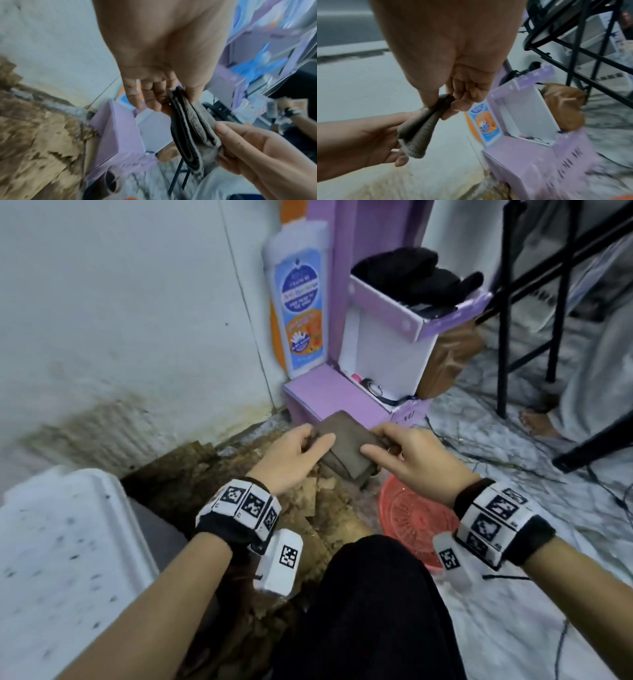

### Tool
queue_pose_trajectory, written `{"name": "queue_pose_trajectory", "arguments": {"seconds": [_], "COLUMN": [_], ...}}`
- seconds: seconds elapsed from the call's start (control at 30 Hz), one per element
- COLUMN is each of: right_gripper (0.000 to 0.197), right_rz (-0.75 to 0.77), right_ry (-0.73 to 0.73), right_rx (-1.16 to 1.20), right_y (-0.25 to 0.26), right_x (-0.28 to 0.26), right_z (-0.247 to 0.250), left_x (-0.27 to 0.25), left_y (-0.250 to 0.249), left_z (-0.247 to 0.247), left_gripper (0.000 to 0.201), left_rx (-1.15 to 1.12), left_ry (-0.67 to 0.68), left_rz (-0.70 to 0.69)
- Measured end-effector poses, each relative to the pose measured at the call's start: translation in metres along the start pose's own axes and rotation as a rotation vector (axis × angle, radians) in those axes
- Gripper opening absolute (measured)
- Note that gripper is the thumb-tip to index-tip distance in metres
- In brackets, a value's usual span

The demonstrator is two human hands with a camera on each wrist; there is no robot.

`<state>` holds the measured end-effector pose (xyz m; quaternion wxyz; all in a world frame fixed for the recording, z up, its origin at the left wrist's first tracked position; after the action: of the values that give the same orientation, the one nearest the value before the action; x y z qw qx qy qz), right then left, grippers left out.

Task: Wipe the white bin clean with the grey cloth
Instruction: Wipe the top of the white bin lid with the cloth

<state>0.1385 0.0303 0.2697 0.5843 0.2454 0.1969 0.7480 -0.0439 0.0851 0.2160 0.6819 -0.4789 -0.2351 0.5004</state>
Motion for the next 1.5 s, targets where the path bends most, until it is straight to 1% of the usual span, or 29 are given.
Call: {"name": "queue_pose_trajectory", "arguments": {"seconds": [0.07, 0.17, 0.2, 0.27, 0.3, 0.43, 0.47, 0.53, 0.57, 0.6, 0.67, 0.7, 0.87, 0.93, 1.0, 1.13, 1.2, 1.27, 1.37, 1.43, 1.5], "right_gripper": [0.026, 0.027, 0.027, 0.028, 0.029, 0.03, 0.03, 0.028, 0.026, 0.025, 0.025, 0.024, 0.025, 0.024, 0.024, 0.023, 0.021, 0.023, 0.028, 0.032, 0.035], "right_rz": [0.059, 0.143, 0.164, 0.206, 0.227, 0.312, 0.327, 0.358, 0.368, 0.378, 0.396, 0.4, 0.397, 0.371, 0.35, 0.28, 0.243, 0.192, 0.125, 0.098, 0.083], "right_ry": [-0.012, -0.023, -0.016, 0.01, 0.024, 0.086, 0.099, 0.121, 0.136, 0.154, 0.192, 0.215, 0.294, 0.316, 0.321, 0.325, 0.318, 0.303, 0.275, 0.257, 0.257], "right_rx": [-0.005, -0.015, -0.012, 0.007, 0.011, 0.033, 0.039, 0.042, 0.046, 0.05, 0.062, 0.069, 0.11, 0.126, 0.13, 0.182, 0.193, 0.199, 0.182, 0.152, 0.114], "right_y": [0.04, 0.096, 0.112, 0.143, 0.158, 0.208, 0.218, 0.239, 0.248, 0.257, 0.272, 0.278, 0.297, 0.3, 0.302, 0.299, 0.296, 0.29, 0.278, 0.271, 0.267], "right_x": [0.006, 0.008, 0.008, 0.009, 0.008, 0.008, 0.007, 0.004, 0.001, -0.001, -0.006, -0.008, -0.019, -0.024, -0.027, -0.037, -0.043, -0.049, -0.057, -0.061, -0.063], "right_z": [0.013, 0.021, 0.019, 0.009, 0.003, -0.031, -0.041, -0.059, -0.068, -0.076, -0.094, -0.103, -0.15, -0.165, -0.179, -0.2, -0.209, -0.218, -0.229, -0.235, -0.237], "left_x": [-0.029, -0.073, -0.088, -0.118, -0.132, -0.191, -0.205, -0.231, -0.243, -0.254, -0.275, -0.285, -0.327, -0.339, -0.347, -0.354, -0.352, -0.347, -0.335, -0.329, -0.324], "left_y": [-0.023, -0.038, -0.039, -0.036, -0.031, -0.009, -0.005, 0.008, 0.014, 0.021, 0.037, 0.045, 0.075, 0.089, 0.099, 0.114, 0.119, 0.12, 0.119, 0.118, 0.117], "left_z": [0.03, 0.07, 0.082, 0.105, 0.115, 0.147, 0.152, 0.162, 0.166, 0.168, 0.174, 0.176, 0.187, 0.189, 0.189, 0.189, 0.189, 0.188, 0.185, 0.184, 0.183], "left_gripper": [0.074, 0.052, 0.052, 0.063, 0.066, 0.068, 0.062, 0.041, 0.037, 0.04, 0.057, 0.059, 0.041, 0.039, 0.041, 0.039, 0.039, 0.034, 0.021, 0.019, 0.02], "left_rx": [-0.034, -0.084, -0.093, -0.107, -0.111, -0.119, -0.133, -0.149, -0.151, -0.15, -0.135, -0.136, -0.159, -0.172, -0.159, -0.068, 0.013, 0.101, 0.233, 0.332, 0.418], "left_ry": [-0.081, -0.194, -0.23, -0.294, -0.326, -0.425, -0.439, -0.481, -0.501, -0.521, -0.583, -0.623, -0.791, -0.846, -0.875, -0.885, -0.881, -0.868, -0.834, -0.817, -0.808], "left_rz": [-0.04, -0.068, -0.069, -0.067, -0.064, -0.015, 0.0, 0.027, 0.041, 0.055, 0.07, 0.082, 0.128, 0.156, 0.187, 0.217, 0.238, 0.245, 0.247, 0.262, 0.241]}}
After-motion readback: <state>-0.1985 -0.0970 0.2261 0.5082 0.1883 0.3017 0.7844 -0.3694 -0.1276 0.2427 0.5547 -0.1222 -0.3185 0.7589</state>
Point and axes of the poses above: each hand's wrist, its own x-axis towards the middle knuckle, its own z-axis out of the back of the hand, y = z × x, the point moved 7 cm from there along x, towards the middle knuckle, and after that the axes turned 2 degrees about -y, right-handed, at the moved point
